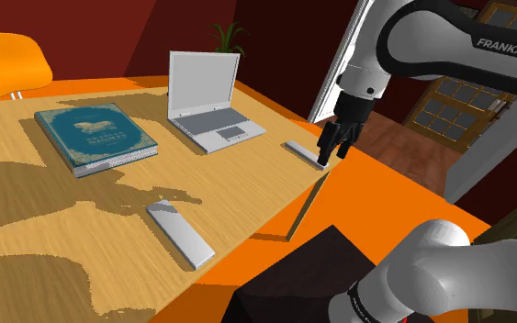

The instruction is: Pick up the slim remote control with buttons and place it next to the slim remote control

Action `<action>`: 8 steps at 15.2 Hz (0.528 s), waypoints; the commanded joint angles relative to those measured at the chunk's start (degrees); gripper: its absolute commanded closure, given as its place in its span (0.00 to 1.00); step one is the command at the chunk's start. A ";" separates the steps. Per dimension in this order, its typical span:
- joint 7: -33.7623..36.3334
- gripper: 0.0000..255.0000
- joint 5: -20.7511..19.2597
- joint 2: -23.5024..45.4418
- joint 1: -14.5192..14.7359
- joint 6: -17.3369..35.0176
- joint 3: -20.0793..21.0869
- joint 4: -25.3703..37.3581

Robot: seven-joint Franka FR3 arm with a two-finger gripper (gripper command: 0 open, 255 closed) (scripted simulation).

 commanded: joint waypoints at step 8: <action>-6.58 0.00 -4.71 7.78 -3.03 10.68 -5.52 -1.50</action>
